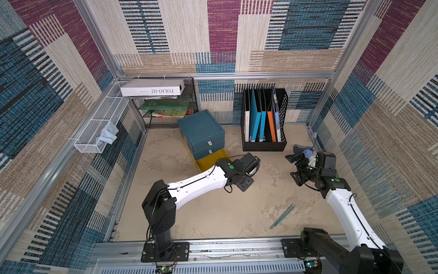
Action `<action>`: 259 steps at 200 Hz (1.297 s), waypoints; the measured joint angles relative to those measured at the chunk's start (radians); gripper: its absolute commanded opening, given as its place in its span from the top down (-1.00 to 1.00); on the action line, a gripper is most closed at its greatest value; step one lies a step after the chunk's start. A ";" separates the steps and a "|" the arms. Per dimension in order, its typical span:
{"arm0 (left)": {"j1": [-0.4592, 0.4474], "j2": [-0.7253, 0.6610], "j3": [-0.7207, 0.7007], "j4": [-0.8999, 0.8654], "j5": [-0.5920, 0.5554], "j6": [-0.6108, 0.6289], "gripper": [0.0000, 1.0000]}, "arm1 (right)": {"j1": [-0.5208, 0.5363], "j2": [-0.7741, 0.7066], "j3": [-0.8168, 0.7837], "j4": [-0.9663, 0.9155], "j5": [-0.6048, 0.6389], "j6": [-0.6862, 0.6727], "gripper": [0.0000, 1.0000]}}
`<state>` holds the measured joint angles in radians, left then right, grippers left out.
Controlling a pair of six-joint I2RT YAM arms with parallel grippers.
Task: Please place the pencils in the drawer according to their color
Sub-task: Move the pencil to the center of the board.
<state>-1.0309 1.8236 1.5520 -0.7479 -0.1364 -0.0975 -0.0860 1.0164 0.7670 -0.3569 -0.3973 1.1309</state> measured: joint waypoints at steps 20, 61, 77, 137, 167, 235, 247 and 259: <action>-0.087 0.082 0.058 -0.010 0.009 -0.033 -0.22 | 0.000 0.006 0.018 -0.014 0.005 -0.008 -0.98; -0.237 0.267 0.239 -0.028 0.057 -0.051 -0.22 | -0.001 0.060 0.085 -0.038 0.031 -0.015 -0.98; -0.265 0.337 0.327 -0.053 0.085 -0.045 -0.23 | -0.005 0.090 0.121 -0.046 0.041 -0.019 -0.98; -0.286 0.554 0.595 -0.182 0.147 -0.005 -0.24 | -0.018 0.154 0.212 -0.066 0.059 -0.019 -0.98; -0.286 0.628 0.697 -0.246 0.158 0.016 -0.25 | -0.027 0.160 0.239 -0.086 0.066 -0.019 -0.98; -0.277 0.790 0.890 -0.391 0.150 0.053 -0.24 | -0.038 0.161 0.265 -0.118 0.068 -0.019 -0.98; -0.266 0.787 0.877 -0.389 0.150 0.053 -0.21 | -0.039 0.160 0.267 -0.121 0.067 -0.019 -0.98; -0.249 0.777 0.853 -0.382 0.148 0.048 -0.18 | -0.039 0.159 0.271 -0.122 0.067 -0.019 -0.98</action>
<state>-1.2797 2.6003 2.4050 -1.1297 0.0113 -0.0498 -0.1253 1.1759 1.0382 -0.4786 -0.3302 1.1122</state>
